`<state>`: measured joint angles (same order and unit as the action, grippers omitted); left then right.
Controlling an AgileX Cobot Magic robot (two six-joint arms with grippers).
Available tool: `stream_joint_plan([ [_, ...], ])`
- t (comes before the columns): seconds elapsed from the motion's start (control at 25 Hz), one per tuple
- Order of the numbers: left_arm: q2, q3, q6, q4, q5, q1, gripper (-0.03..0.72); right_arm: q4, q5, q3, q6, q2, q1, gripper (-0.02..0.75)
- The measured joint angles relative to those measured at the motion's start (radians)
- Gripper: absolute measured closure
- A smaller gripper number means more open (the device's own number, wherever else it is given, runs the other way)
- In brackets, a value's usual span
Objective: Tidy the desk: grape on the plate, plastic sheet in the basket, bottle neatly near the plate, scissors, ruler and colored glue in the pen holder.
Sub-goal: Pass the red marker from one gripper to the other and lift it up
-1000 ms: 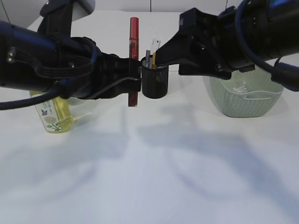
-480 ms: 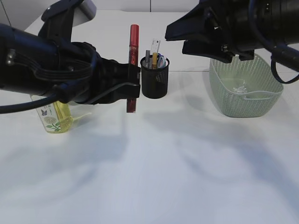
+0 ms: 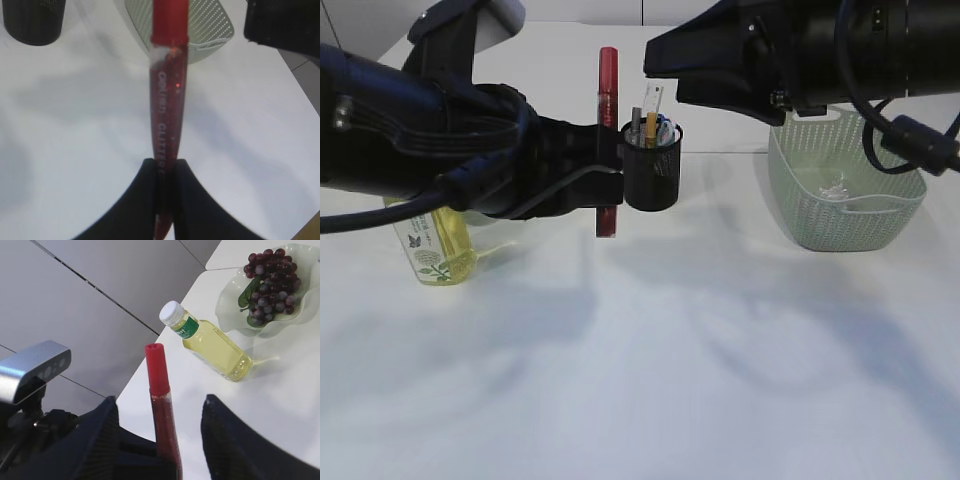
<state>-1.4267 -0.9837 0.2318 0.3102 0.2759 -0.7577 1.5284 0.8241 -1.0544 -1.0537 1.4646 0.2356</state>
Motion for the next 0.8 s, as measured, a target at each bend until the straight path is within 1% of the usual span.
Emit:
stream_joint_plan([
  [0.24,0.000,-0.002,0.000,0.014,-0.002,-0.012,0.652,0.000,0.000,0.000,-0.031,0.045,0.000,0.316],
  [0.52,0.000,-0.006,0.000,0.021,-0.008,-0.023,0.652,0.035,0.017,0.000,-0.062,0.049,0.000,0.316],
  [0.8,-0.011,-0.052,0.000,0.021,-0.010,-0.023,0.652,0.049,0.041,0.000,-0.069,0.049,0.000,0.316],
])
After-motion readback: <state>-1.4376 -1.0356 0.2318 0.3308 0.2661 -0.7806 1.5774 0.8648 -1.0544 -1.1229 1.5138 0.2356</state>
